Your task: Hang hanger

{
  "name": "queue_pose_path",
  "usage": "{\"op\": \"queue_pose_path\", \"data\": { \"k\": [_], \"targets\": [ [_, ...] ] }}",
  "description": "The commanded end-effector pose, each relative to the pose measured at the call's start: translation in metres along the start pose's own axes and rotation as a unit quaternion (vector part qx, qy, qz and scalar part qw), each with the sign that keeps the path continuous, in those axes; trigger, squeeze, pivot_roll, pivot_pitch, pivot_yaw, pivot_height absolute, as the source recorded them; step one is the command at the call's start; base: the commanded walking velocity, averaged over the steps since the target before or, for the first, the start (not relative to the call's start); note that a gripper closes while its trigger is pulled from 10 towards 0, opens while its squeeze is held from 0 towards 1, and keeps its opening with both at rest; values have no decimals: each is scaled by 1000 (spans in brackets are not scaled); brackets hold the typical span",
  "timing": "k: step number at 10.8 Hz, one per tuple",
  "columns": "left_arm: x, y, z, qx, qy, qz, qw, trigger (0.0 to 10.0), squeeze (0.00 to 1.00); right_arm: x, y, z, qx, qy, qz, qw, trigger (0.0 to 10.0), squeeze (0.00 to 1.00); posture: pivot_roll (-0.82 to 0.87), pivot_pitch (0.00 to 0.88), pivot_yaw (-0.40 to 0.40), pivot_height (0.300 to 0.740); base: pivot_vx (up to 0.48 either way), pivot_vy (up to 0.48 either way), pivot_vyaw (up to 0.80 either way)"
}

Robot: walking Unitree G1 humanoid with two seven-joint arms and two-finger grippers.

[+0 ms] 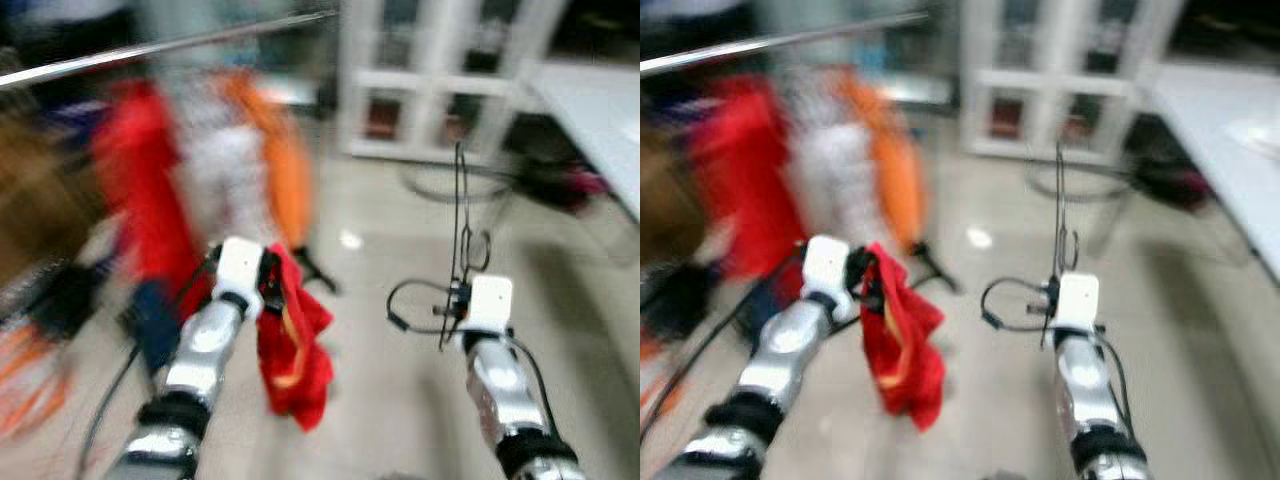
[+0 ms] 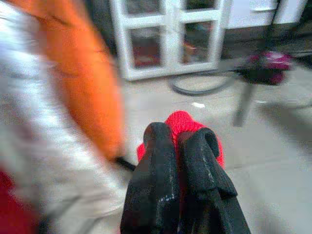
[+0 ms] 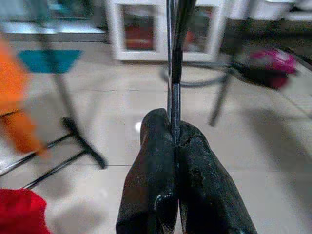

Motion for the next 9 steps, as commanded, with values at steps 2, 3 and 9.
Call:
{"op": "queue_pose_path", "data": {
  "k": [2, 3, 9],
  "targets": [
    [27, 35, -32, 34, 2, 40, 999, 10000, 0, -4, 27, -32, 35, 13, 30, 999, 0, 0, -88, 0, 53, 740, 0, 0, -788],
    [29, 51, -41, 37, -10, 32, 999, 10000, 0, -13, 48, -47, 52, 29, 34, 998, 0, 0, -87, 0, 44, 740, 0, 0, -788],
    [30, 30, -11, -12, -26, 34, 999, 10000, 0, -9, 30, -28, 33, 40, 48, 997, 0, 0, -98, 0, 16, 740, 66, 46, -782]
  ]
}}
Point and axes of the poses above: a point about 5 cm out from each wrist's last joint towards the gripper, its own y axis pointing back from the gripper into the wrist, its own z axis along the axis of the wrist's last joint, x = y × z, the point moved 1 cm from there along -y, pointing out of the wrist towards the gripper, and after that the axes turned 6 degrees about y, right-handed, at the moved point
